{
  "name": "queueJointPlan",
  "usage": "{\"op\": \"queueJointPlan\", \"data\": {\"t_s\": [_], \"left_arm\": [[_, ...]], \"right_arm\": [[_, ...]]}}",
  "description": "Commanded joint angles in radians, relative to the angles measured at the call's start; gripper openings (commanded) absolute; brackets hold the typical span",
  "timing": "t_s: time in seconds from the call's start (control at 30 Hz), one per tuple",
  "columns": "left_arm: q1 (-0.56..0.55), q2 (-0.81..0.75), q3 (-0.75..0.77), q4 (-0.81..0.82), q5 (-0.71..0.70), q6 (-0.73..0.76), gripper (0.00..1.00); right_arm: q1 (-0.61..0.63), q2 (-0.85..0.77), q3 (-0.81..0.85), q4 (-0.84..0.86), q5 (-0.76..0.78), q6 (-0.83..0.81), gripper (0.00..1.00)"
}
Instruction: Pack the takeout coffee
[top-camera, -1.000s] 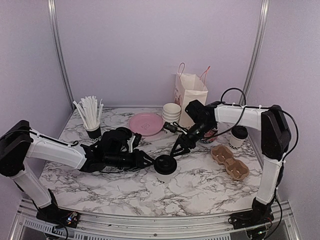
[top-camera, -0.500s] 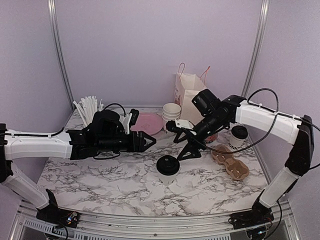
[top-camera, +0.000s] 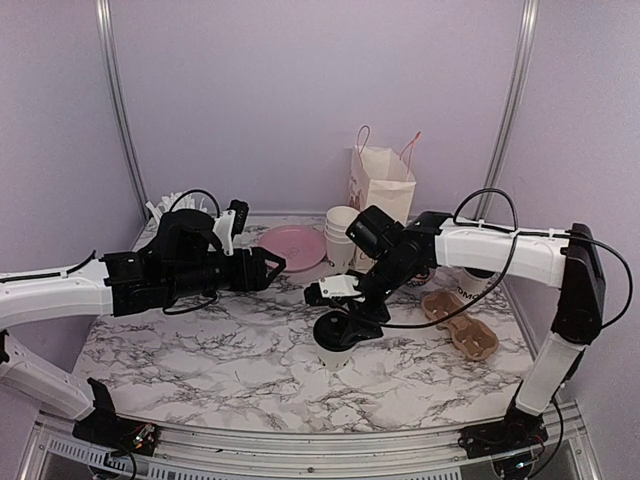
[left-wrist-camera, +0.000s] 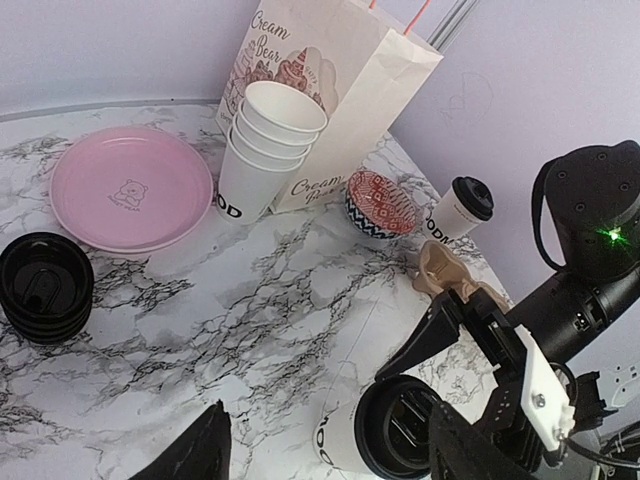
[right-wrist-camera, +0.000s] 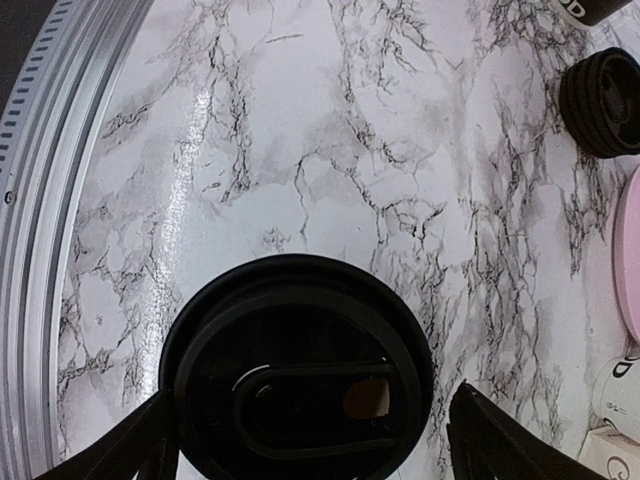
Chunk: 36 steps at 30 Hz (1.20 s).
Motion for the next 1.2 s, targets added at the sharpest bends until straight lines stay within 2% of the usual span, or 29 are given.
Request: {"op": "queueJointPlan", "data": {"t_s": [0.0, 0.37, 0.67, 0.9, 1.17], "left_arm": [[0.008, -0.024, -0.020, -0.027, -0.031, 0.016, 0.69], [0.012, -0.016, -0.027, -0.024, -0.018, 0.016, 0.69], [0.016, -0.023, -0.019, -0.027, -0.023, 0.037, 0.69], [0.020, -0.019, -0.008, -0.027, -0.020, 0.064, 0.69], [0.028, -0.010, 0.000, -0.027, -0.016, 0.089, 0.69]], "right_arm": [[0.017, -0.004, 0.039, 0.010, 0.031, -0.006, 0.89], [0.019, 0.047, 0.073, -0.044, 0.027, 0.011, 0.68], [-0.017, -0.039, 0.094, -0.102, -0.010, 0.048, 0.65], [-0.277, -0.190, 0.032, -0.133, -0.081, 0.083, 0.65], [-0.516, -0.369, -0.073, -0.111, 0.020, 0.140, 0.64]]}}
